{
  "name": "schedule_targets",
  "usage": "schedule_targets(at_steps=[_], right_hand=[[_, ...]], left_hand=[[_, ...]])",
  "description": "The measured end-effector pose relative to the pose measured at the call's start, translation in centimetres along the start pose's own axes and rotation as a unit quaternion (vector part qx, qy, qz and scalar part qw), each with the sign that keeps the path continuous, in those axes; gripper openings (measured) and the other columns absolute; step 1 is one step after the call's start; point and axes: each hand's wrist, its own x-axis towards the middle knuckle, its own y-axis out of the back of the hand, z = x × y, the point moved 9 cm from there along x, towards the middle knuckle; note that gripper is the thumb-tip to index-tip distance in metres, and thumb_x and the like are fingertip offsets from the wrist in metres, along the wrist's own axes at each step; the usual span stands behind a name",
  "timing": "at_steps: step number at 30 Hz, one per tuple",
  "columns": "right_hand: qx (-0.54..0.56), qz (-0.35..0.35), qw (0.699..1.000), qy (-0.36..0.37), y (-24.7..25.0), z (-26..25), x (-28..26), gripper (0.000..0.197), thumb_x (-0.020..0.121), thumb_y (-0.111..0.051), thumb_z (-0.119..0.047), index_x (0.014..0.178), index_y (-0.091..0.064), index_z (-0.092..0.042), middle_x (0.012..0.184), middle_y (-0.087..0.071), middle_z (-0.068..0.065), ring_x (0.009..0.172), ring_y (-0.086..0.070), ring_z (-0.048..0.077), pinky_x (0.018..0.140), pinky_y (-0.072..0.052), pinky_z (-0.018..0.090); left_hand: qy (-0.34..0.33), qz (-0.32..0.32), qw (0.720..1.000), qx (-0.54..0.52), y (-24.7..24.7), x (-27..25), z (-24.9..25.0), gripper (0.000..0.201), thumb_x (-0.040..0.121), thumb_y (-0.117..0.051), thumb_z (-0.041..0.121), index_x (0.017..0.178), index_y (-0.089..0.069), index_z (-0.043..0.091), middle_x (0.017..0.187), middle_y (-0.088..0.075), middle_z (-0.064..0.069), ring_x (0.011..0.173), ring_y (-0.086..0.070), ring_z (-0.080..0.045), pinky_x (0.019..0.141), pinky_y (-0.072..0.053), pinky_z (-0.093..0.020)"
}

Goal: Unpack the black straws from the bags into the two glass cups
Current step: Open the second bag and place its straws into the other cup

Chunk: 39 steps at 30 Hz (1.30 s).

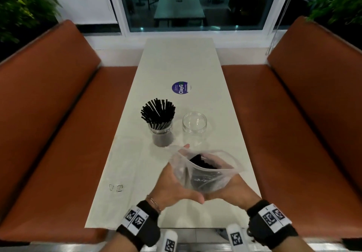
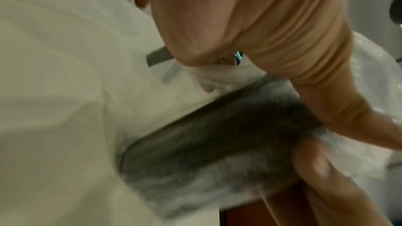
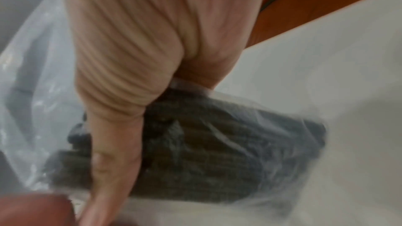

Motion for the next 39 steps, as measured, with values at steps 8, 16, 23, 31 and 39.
schedule_targets(at_steps=[8, 16, 23, 31, 39], right_hand=[[0.046, 0.080, 0.995, -0.033, -1.0, 5.1, 0.8, 0.052, 0.081, -0.080, 0.020, 0.128, -0.064, 0.005, 0.106, -0.082, -0.006, 0.099, -0.077, 0.008, 0.085, -0.060, 0.019], [0.118, 0.078, 0.988, -0.057, -2.2, 4.6, -0.4, 0.055, 0.061, -0.099, -0.048, 0.099, -0.074, -0.016, 0.089, -0.080, -0.018, 0.087, -0.076, 0.000, 0.076, -0.060, 0.017], [-0.018, 0.112, 0.992, -0.049, -0.8, 4.4, 0.2, 0.085, 0.075, -0.084, 0.015, 0.115, -0.053, -0.053, 0.110, -0.067, -0.019, 0.095, -0.065, -0.023, 0.084, -0.057, 0.009], [-0.014, 0.108, 0.991, -0.082, -2.2, 5.1, 2.3, 0.044, 0.073, -0.082, 0.018, 0.088, -0.063, -0.018, 0.066, -0.073, -0.025, 0.062, -0.069, -0.011, 0.055, -0.054, 0.010], [0.015, 0.154, 0.982, -0.107, -1.6, 8.8, 1.2, 0.054, 0.067, -0.094, 0.011, 0.111, -0.070, -0.007, 0.089, -0.081, -0.015, 0.083, -0.077, 0.000, 0.071, -0.060, 0.016]], left_hand=[[0.075, 0.052, 0.993, -0.075, -2.3, 0.1, -4.7, 0.069, 0.044, -0.105, -0.002, 0.104, -0.081, 0.022, 0.105, -0.084, -0.010, 0.105, -0.079, -0.030, 0.082, -0.067, -0.044], [0.037, 0.028, 0.997, -0.061, -2.1, -0.4, -3.2, 0.080, 0.049, -0.101, -0.012, 0.119, -0.072, 0.017, 0.114, -0.082, -0.005, 0.110, -0.077, -0.021, 0.086, -0.063, -0.029], [-0.026, 0.007, 0.999, -0.033, -1.6, -0.1, 0.4, 0.099, 0.043, -0.102, -0.009, 0.127, -0.066, 0.027, 0.120, -0.079, 0.009, 0.117, -0.073, -0.009, 0.094, -0.058, -0.020], [0.058, 0.082, 0.989, 0.108, 0.3, -0.7, -5.8, 0.075, 0.067, -0.031, 0.106, 0.067, -0.061, 0.037, 0.056, -0.064, 0.023, 0.057, -0.059, 0.004, 0.058, -0.044, -0.013], [0.086, 0.004, 0.970, 0.227, 0.0, -0.8, -7.9, 0.097, 0.080, -0.026, 0.097, 0.079, -0.069, 0.010, 0.055, -0.057, 0.011, 0.052, -0.059, 0.004, 0.052, -0.037, -0.012]])
